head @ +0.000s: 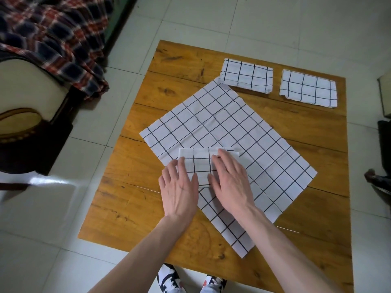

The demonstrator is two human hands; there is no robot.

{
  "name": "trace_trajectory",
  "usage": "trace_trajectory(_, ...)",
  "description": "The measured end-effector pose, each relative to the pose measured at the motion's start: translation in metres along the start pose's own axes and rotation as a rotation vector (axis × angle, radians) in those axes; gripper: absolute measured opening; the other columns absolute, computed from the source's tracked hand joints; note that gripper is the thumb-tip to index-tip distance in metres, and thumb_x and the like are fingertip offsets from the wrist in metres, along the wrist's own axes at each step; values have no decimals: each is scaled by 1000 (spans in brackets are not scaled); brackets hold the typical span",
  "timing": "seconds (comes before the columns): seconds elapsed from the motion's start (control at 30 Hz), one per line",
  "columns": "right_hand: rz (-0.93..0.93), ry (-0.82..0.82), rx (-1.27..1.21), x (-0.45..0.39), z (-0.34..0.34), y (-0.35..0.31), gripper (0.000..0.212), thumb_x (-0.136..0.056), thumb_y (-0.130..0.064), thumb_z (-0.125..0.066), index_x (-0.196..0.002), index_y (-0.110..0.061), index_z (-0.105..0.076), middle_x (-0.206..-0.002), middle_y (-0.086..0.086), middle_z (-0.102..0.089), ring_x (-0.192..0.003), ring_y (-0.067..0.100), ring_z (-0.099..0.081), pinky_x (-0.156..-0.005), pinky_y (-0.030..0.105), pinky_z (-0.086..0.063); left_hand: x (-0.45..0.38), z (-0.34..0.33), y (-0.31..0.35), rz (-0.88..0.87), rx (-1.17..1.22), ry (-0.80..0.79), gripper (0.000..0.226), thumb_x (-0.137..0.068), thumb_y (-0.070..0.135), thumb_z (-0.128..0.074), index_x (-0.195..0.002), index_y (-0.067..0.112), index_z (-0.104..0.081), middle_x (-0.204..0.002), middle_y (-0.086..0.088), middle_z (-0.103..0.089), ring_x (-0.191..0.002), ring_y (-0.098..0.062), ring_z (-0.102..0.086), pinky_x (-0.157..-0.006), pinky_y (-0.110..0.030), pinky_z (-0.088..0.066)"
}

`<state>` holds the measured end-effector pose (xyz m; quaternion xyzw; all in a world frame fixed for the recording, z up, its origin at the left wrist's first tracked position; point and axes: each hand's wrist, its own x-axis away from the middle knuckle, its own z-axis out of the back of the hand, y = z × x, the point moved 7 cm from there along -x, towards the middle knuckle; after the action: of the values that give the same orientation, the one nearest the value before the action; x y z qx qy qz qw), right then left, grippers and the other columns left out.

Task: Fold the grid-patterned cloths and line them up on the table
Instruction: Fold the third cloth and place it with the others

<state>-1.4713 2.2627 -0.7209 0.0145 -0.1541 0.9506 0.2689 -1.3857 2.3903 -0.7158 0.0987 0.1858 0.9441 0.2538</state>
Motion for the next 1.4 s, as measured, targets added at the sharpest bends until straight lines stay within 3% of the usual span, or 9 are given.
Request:
trace_trajectory(0.13,-195,166,-25,7,23,10,68,-90,-30,-77,-149,-12,-47,-149,10,-51,-132,30,-51,-96,45,-56,-9,0,-6,242,66,-64,51,-97,36,-65,-138,13,-45,-128,-7,-50,-118,-29,-47,-97,-41,-37)
trace_trajectory(0.27,-449,115,-157,14,20,30,85,-85,-42,-82,-152,-16,-36,-138,11,-54,-123,30,-51,-95,42,-51,-15,4,-6,338,114,-77,45,-97,32,-67,-133,14,-47,-127,-5,-53,-120,-28,-46,-100,-39,-31)
trace_trajectory(0.5,-623,51,-332,10,14,44,76,-79,-43,-86,-138,-15,-46,-126,7,-57,-118,30,-56,-96,46,-52,-22,-1,-10,472,230,-150,38,-92,20,-68,-127,17,-52,-128,-5,-49,-120,-28,-42,-104,-41,-29)
trace_trajectory(0.67,-658,29,-391,9,14,47,75,-74,-42,-86,-136,-18,-50,-125,7,-52,-119,31,-50,-98,47,-49,-15,8,-3,320,320,-49,22,-89,10,-61,-100,24,-49,-106,3,-54,-98,-21,-37,-85,-34,-21)
trace_trajectory(0.87,-606,60,-407,15,17,47,81,-75,-43,-88,-141,-20,-47,-137,8,-45,-130,31,-41,-105,45,-43,-5,11,3,242,683,-102,21,-87,3,-52,-89,23,-47,-68,12,-53,-62,-20,-42,-58,-44,-42)
trace_trajectory(1.0,-540,92,-436,17,28,46,72,-78,-45,-85,-134,-14,-52,-133,6,-45,-125,27,-40,-102,41,-40,0,21,6,242,772,-125,14,-86,13,-47,-78,25,-47,-60,13,-43,-64,-20,-34,-67,-42,-35)
trace_trajectory(1.1,-497,87,-591,19,32,49,59,-78,-44,-85,-124,-22,-55,-125,-3,-49,-116,20,-43,-98,39,-43,2,35,13,256,873,-167,6,-80,15,-48,-78,10,-46,-65,2,-38,-65,-21,-31,-64,-44,-33)
trace_trajectory(1.23,-581,-51,-1148,25,43,44,48,-85,-32,-85,-123,-29,-55,-114,-6,-71,-105,8,-68,-89,28,-53,4,56,20,265,1012,-282,33,-75,18,-52,-97,-7,-54,-78,-11,-49,-74,-23,-40,-63,-42,-37)
trace_trajectory(1.4,-588,-112,-1329,37,81,31,36,-91,-23,-80,-123,-27,-67,-107,-5,-79,-102,10,-74,-86,28,-56,9,92,31,280,1037,-330,24,-89,24,-57,-106,11,-68,-100,-23,-65,-87,-22,-59,-69,-34,-53)
